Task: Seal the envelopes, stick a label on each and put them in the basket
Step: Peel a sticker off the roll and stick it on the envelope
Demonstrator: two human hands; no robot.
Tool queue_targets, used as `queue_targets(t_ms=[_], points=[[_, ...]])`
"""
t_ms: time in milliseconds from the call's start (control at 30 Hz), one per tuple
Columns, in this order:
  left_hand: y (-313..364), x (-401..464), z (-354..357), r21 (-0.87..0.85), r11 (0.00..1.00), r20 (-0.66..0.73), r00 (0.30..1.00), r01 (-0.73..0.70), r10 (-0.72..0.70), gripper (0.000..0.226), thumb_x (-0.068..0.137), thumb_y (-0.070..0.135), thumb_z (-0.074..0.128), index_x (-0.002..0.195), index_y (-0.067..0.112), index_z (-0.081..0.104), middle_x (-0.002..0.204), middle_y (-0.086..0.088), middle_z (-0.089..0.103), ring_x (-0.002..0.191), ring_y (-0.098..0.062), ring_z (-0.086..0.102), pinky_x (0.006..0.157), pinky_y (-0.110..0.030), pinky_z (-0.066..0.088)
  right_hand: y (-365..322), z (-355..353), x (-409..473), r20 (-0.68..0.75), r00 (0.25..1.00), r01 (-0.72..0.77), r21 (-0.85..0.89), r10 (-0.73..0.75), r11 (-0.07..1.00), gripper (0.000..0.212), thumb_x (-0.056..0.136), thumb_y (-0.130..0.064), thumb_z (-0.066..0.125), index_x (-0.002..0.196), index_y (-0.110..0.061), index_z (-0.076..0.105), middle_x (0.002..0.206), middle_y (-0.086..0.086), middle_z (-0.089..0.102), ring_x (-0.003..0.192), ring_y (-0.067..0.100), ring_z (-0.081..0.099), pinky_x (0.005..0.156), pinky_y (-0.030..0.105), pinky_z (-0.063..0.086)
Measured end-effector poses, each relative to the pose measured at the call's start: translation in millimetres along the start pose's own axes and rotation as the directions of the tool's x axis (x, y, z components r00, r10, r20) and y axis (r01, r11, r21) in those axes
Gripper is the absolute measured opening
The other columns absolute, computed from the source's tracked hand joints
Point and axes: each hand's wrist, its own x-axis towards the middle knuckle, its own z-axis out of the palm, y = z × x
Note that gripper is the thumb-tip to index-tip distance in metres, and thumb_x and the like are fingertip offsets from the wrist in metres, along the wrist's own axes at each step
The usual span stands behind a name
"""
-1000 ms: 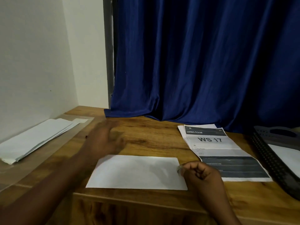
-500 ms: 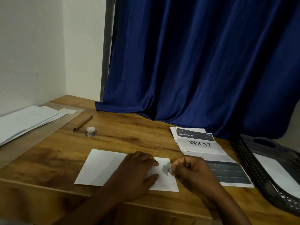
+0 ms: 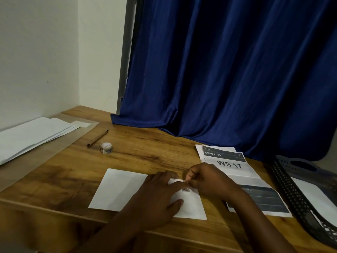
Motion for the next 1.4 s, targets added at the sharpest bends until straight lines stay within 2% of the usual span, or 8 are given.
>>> queue_targets(t_ms=[200,433,567,700,833,1000,1167,1400], points=[[-2,0,2,0.073,0.997,0.033,0.999,-0.027,0.025,0.051,0.100,0.061,0.032,0.150,0.054,0.030,0.158,0.013,0.024,0.142,-0.011,0.022,0.119,-0.037,0.016,1,2,0,-0.016,1.000,0.005,0.013,-0.005,1.000,0.009,0.086,-0.038,0.072,0.084,-0.047,0.072,0.082,-0.024,0.073,0.080,-0.005,0.068,0.079,0.031,0.060],[-4,2,4,0.092,0.995,0.057,0.998,-0.028,0.023,0.050,0.099,0.061,0.032,0.147,0.054,0.037,0.159,0.014,0.024,0.142,-0.009,0.019,0.118,-0.036,0.015,4,5,2,-0.023,1.000,-0.001,0.031,0.002,1.000,0.010,0.085,-0.034,0.072,0.081,-0.043,0.073,0.083,-0.021,0.074,0.079,-0.002,0.069,0.077,0.030,0.060],[-4,2,3,0.084,0.996,0.056,0.998,-0.027,0.022,0.049,0.098,0.061,0.033,0.146,0.054,0.040,0.159,0.013,0.024,0.141,-0.009,0.020,0.117,-0.036,0.016,6,7,3,-0.045,0.999,0.023,0.075,-0.020,0.997,0.014,0.085,-0.029,0.073,0.079,-0.041,0.074,0.086,-0.023,0.073,0.081,-0.004,0.068,0.073,0.023,0.057],[-4,1,3,0.062,0.998,0.054,0.998,-0.015,0.012,0.047,0.099,0.060,0.035,0.145,0.055,0.040,0.159,0.015,0.020,0.141,-0.008,0.018,0.117,-0.034,0.013,11,8,8,-0.027,1.000,-0.005,0.184,0.010,0.983,0.004,0.081,-0.034,0.079,0.084,-0.033,0.077,0.089,-0.012,0.075,0.084,0.004,0.069,0.079,0.030,0.060],[-2,1,3,0.067,0.998,0.062,0.998,-0.006,0.002,0.047,0.099,0.060,0.035,0.146,0.055,0.038,0.162,0.013,0.016,0.144,-0.010,0.016,0.120,-0.036,0.012,18,9,11,0.011,0.999,-0.052,0.261,0.051,0.964,0.046,0.059,-0.056,0.090,0.095,-0.032,0.075,0.090,-0.009,0.069,0.079,0.002,0.062,0.073,0.024,0.053],[-2,0,3,0.078,0.997,0.045,0.999,-0.013,0.010,0.047,0.099,0.059,0.034,0.146,0.055,0.038,0.163,0.011,0.015,0.145,-0.011,0.016,0.120,-0.036,0.011,24,14,19,0.002,0.996,-0.082,0.254,0.084,0.964,0.061,0.046,-0.066,0.089,0.093,-0.031,0.071,0.082,-0.011,0.062,0.072,0.003,0.057,0.067,0.026,0.047],[-2,1,4,0.095,0.996,0.057,0.998,-0.005,0.000,0.047,0.100,0.059,0.033,0.146,0.056,0.037,0.164,0.011,0.014,0.146,-0.012,0.015,0.121,-0.038,0.012,27,19,26,-0.012,0.996,-0.082,0.211,0.087,0.974,0.054,0.052,-0.060,0.089,0.092,-0.032,0.067,0.083,-0.009,0.060,0.073,0.007,0.055,0.067,0.030,0.046],[-2,1,4,0.107,0.994,0.078,0.997,-0.004,-0.005,0.045,0.101,0.059,0.033,0.146,0.058,0.038,0.164,0.012,0.012,0.147,-0.011,0.012,0.122,-0.038,0.011,28,22,31,-0.027,0.995,-0.085,0.197,0.092,0.977,0.047,0.056,-0.057,0.090,0.088,-0.031,0.067,0.078,-0.010,0.059,0.069,0.006,0.054,0.064,0.029,0.044]])
